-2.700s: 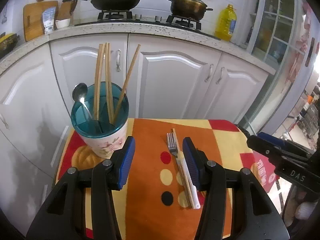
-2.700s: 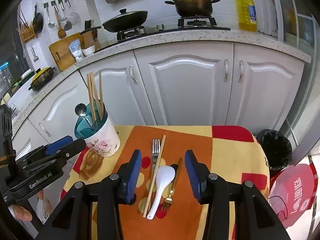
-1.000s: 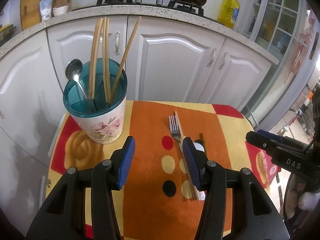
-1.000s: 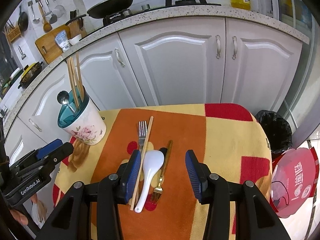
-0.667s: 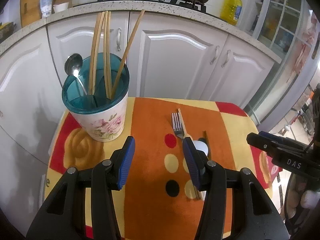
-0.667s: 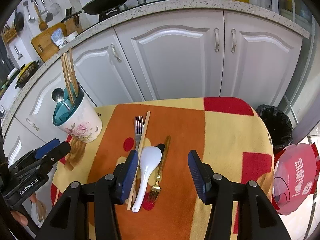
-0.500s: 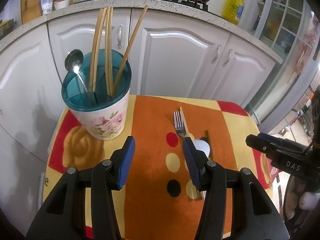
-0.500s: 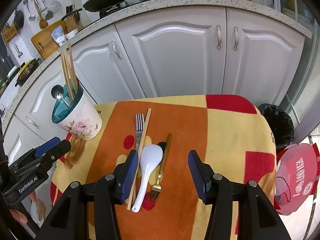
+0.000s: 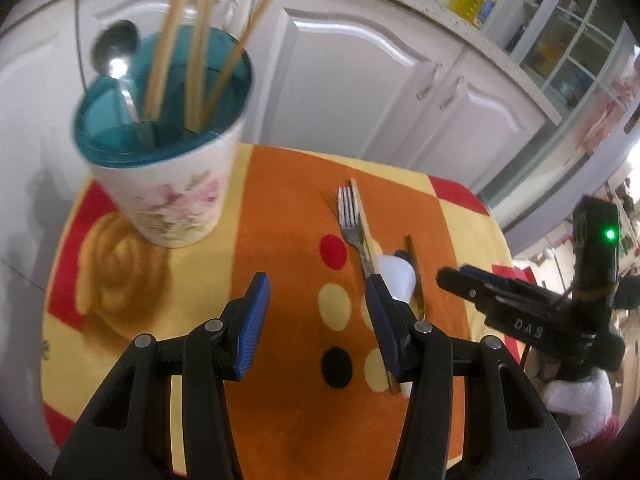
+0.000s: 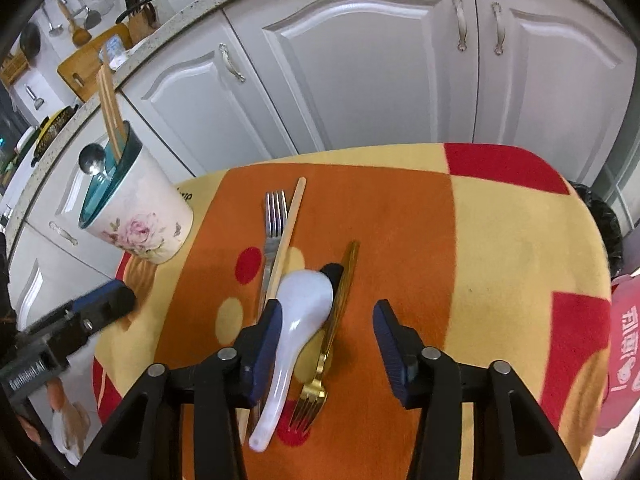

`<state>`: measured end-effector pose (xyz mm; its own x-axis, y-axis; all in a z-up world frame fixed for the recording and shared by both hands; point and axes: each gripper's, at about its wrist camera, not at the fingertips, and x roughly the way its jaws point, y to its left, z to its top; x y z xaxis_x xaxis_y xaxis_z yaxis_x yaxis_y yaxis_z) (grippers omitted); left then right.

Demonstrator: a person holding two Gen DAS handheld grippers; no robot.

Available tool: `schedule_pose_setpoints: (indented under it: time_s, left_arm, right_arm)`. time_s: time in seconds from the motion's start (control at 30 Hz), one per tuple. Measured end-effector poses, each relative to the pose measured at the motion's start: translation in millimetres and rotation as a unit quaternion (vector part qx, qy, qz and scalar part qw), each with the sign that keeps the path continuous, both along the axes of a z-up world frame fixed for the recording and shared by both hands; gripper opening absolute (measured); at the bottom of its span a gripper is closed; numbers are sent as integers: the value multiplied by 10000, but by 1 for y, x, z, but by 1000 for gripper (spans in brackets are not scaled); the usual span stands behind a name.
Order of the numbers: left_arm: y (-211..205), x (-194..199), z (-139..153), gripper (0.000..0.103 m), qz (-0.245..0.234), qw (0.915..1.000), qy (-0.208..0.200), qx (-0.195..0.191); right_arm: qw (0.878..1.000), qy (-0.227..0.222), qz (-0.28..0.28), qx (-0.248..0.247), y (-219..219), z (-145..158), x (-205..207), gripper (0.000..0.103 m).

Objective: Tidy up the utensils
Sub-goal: 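Lower the left tool onto the silver fork and close on it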

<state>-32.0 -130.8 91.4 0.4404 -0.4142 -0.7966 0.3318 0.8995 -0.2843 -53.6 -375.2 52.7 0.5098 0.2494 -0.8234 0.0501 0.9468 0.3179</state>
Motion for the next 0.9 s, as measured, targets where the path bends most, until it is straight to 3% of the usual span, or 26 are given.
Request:
schedule_pose_setpoints:
  time_s: [0.23,0.47,0.7,0.9]
  left_arm:
    - [-28,18,-26,49,-203,9993,304,119]
    - [-22,26,-37,49,-119,9987,422,274]
    - [-15,27,-42,49,-36,9983,491,299]
    - [-23,33,-44,49,-117,9982,553,196]
  right_arm:
    - [9993,362,-52,36,-6,-25,28,39]
    - [9993,215,285,144,20,-18,49,39]
    - [9952,398,610,-661,43,-33,56,39]
    - [9960,502,354,-644,10,-31,33,39]
